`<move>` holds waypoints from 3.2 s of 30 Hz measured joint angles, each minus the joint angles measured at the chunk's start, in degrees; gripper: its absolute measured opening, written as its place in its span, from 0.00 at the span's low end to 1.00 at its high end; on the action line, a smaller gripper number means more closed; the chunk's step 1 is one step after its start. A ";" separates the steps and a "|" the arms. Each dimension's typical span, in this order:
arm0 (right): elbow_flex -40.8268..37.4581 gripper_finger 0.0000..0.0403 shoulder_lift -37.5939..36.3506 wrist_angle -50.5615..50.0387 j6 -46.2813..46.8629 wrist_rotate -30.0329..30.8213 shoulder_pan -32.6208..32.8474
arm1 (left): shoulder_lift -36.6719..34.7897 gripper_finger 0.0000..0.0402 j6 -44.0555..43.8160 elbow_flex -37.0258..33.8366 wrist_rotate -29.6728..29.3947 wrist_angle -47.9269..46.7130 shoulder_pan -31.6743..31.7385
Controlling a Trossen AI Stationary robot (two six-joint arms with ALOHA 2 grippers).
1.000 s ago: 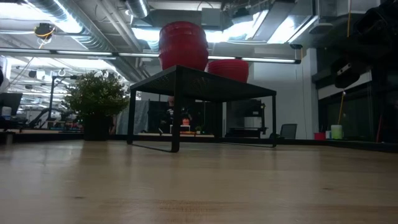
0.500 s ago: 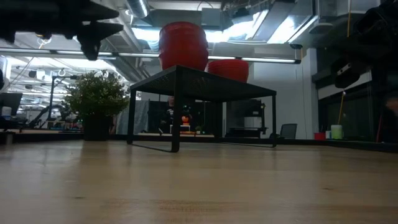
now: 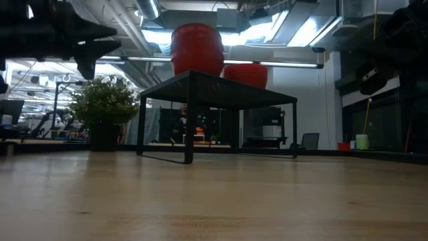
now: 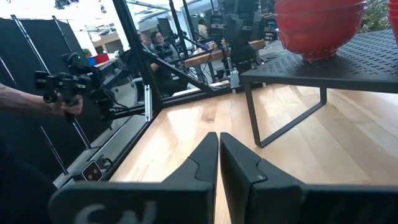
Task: Pick & Place Mini bowls
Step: Return to Home Position
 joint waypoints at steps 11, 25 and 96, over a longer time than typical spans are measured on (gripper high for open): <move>0.00 0.05 -0.01 0.00 0.00 -0.01 0.00 | -8.51 0.32 -0.44 0.00 10.66 -12.42 14.22; 0.00 0.05 0.00 -0.02 0.00 0.00 0.00 | -8.03 0.32 -3.76 0.00 10.33 -17.23 15.44; 0.00 0.05 -0.01 -0.02 0.00 0.00 0.00 | -7.92 0.32 -4.91 0.00 10.26 -16.90 15.44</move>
